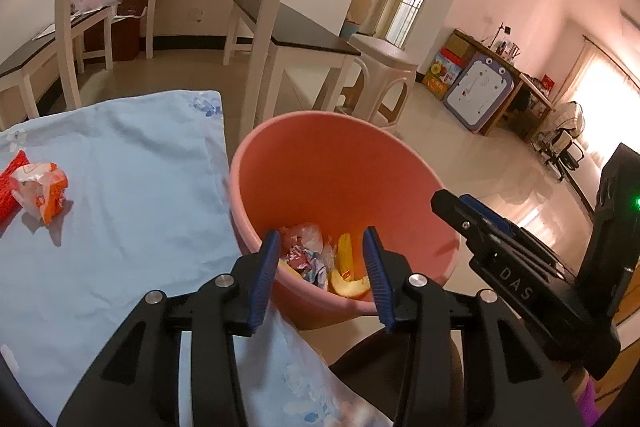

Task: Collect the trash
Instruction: 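Carry both items over the pink bucket and open both grippers to drop them, then grasp the red foam net with the left gripper while the right grasps the clear plastic bag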

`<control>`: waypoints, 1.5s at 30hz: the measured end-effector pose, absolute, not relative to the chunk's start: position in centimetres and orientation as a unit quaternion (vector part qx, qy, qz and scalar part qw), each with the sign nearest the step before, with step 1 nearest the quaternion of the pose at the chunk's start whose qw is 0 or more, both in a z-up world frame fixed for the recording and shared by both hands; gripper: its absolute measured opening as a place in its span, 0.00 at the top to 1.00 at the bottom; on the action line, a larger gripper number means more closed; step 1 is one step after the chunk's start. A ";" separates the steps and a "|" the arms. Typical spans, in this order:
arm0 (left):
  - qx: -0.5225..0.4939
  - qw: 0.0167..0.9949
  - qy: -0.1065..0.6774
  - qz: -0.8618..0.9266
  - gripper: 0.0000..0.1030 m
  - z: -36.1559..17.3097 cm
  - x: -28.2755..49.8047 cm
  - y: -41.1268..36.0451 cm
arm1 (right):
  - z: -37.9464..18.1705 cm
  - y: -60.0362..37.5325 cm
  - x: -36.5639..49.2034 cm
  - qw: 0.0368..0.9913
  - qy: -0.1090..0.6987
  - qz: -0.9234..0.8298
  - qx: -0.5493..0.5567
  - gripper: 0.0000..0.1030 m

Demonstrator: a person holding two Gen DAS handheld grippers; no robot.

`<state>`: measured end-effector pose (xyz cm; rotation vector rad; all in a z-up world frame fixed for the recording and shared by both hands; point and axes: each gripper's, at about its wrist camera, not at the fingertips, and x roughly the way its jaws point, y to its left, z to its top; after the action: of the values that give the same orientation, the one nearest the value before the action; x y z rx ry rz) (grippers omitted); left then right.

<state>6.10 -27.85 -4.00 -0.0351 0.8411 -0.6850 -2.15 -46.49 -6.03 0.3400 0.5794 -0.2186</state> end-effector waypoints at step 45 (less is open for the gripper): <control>-0.054 0.902 0.407 -0.135 0.58 -5.2 17.7 0.0 | -6.2 -21.2 14.5 0.915 0.368 0.114 0.122 0.36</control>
<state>17.69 -0.01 -5.23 -0.1121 0.8410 -0.2798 14.53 -21.21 -6.17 0.2512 0.7573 0.2354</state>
